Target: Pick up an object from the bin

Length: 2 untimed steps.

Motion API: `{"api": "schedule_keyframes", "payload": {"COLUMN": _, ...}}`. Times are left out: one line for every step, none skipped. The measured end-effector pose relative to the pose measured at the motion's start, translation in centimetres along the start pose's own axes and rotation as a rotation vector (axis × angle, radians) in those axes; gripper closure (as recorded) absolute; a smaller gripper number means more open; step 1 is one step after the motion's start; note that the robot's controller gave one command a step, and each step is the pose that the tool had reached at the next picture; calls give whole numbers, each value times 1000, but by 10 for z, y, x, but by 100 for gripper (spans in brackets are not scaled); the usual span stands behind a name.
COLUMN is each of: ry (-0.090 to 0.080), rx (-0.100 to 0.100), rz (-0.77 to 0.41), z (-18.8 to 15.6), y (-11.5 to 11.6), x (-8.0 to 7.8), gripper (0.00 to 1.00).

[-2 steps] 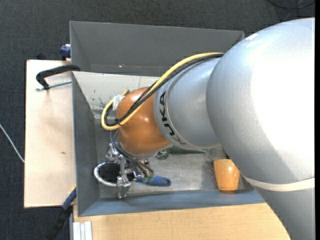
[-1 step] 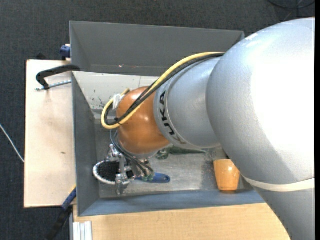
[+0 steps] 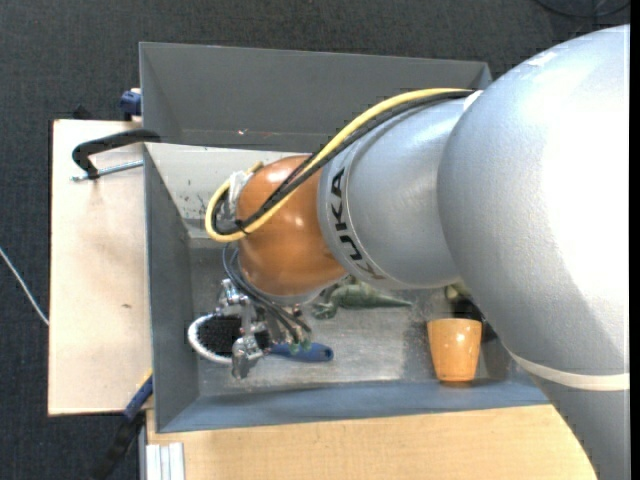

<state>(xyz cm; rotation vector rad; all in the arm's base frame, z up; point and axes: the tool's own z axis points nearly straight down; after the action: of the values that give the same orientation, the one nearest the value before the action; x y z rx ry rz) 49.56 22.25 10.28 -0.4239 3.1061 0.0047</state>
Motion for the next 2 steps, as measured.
{"api": "schedule_keyframes", "payload": {"ry": -2, "rx": 0, "rz": 0, "z": -46, "y": 1, "x": -2, "gripper": 100}}
{"api": "schedule_keyframes", "payload": {"ry": -2, "rx": 0, "rz": 0, "z": -88, "y": 2, "x": -4, "gripper": 100}}
